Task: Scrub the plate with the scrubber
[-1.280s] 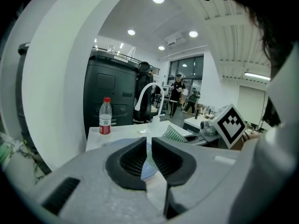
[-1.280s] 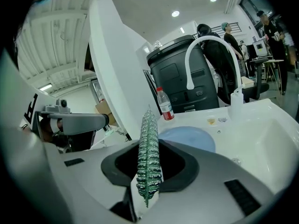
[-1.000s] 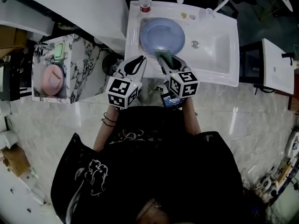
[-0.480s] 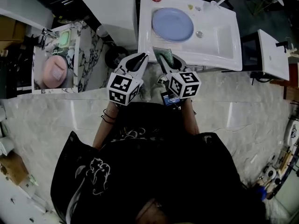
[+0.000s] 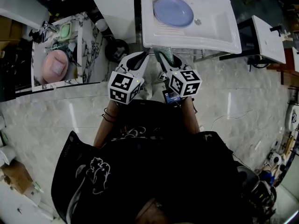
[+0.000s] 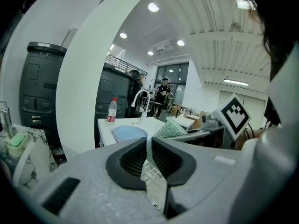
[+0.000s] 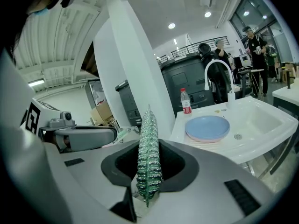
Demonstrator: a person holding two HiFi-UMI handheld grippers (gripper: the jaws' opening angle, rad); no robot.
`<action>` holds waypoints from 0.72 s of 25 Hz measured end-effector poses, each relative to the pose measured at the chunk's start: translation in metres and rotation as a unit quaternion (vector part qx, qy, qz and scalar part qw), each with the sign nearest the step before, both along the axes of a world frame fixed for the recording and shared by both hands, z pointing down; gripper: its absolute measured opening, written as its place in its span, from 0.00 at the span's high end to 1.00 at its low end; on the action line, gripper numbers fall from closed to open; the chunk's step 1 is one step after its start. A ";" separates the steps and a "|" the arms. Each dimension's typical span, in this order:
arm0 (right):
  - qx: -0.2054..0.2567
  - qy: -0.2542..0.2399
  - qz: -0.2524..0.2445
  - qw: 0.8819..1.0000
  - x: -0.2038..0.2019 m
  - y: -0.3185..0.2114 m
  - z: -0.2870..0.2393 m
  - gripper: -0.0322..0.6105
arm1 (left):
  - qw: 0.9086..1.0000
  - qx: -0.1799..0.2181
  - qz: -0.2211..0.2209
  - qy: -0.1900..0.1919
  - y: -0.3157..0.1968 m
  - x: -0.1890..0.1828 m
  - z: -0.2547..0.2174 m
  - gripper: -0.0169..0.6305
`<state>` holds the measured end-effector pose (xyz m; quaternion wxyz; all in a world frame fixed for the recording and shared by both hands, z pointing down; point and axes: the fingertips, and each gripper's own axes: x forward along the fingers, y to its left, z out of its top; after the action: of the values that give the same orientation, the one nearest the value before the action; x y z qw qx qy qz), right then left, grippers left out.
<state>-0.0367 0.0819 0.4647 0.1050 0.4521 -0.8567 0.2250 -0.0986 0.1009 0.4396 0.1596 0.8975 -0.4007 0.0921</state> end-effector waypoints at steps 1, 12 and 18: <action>0.000 0.002 0.000 1.000 -0.001 0.003 -0.001 0.81 | 1.000 0.001 0.001 0.002 0.003 -0.001 -0.001 0.92; 0.008 0.027 -0.014 0.999 -0.002 0.015 -0.010 0.81 | 1.000 0.011 -0.009 0.012 0.010 -0.001 -0.011 0.92; 0.008 0.031 -0.024 0.999 -0.003 0.018 -0.010 0.81 | 1.000 0.010 -0.013 0.010 0.009 0.000 -0.011 0.92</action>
<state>-0.0398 0.0999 0.4550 0.1338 0.4388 -0.8654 0.2017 -0.0987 0.1100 0.4284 0.1562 0.8946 -0.4116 0.0771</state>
